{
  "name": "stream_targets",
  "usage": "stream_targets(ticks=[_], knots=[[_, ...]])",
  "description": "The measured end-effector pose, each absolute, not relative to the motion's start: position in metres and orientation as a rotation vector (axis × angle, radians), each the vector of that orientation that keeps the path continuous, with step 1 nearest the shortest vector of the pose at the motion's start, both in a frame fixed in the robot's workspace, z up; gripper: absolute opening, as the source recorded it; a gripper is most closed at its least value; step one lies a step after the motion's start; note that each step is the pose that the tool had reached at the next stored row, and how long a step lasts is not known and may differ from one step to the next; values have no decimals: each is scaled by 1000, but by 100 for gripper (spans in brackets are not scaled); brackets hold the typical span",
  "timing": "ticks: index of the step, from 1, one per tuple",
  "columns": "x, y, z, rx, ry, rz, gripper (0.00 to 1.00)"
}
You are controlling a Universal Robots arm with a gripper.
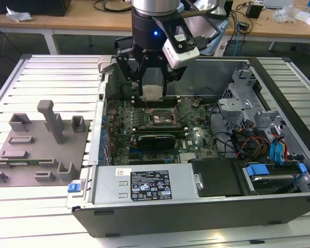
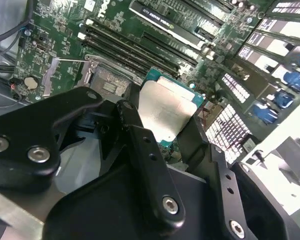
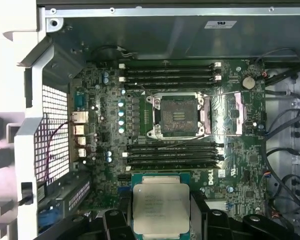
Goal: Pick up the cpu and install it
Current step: 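Pick up the cpu and move it towards the insertion slot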
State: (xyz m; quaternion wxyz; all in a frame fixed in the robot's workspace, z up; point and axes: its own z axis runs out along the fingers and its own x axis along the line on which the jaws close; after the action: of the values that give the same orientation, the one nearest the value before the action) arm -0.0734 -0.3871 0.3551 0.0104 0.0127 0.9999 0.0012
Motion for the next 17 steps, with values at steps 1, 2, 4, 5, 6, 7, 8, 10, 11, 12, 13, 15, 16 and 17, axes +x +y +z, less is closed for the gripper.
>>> stream_targets(ticks=[1, 2, 4, 5, 6, 7, 8, 10, 11, 12, 13, 15, 16, 17], knots=[[-73, -386, 354, 40, 3120, 4, 55], [-70, -385, 351, 40, 3120, 3, 55], [-67, -383, 347, 40, 3120, 4, 55], [-66, -382, 346, 40, 3121, 4, 55], [-65, -381, 344, 40, 3120, 4, 55], [-65, -380, 343, 40, 3120, 4, 55], [-63, -379, 341, 40, 3120, 5, 55], [-62, -378, 339, 40, 3121, 6, 55], [-61, -377, 337, 40, 3120, 8, 55], [-60, -376, 336, 40, 3120, 9, 55], [-59, -376, 334, 40, 3120, 10, 55], [-58, -375, 331, 40, 3121, 11, 55], [-57, -374, 328, 40, 3121, 12, 55], [-57, -373, 327, 40, 3121, 13, 55]])
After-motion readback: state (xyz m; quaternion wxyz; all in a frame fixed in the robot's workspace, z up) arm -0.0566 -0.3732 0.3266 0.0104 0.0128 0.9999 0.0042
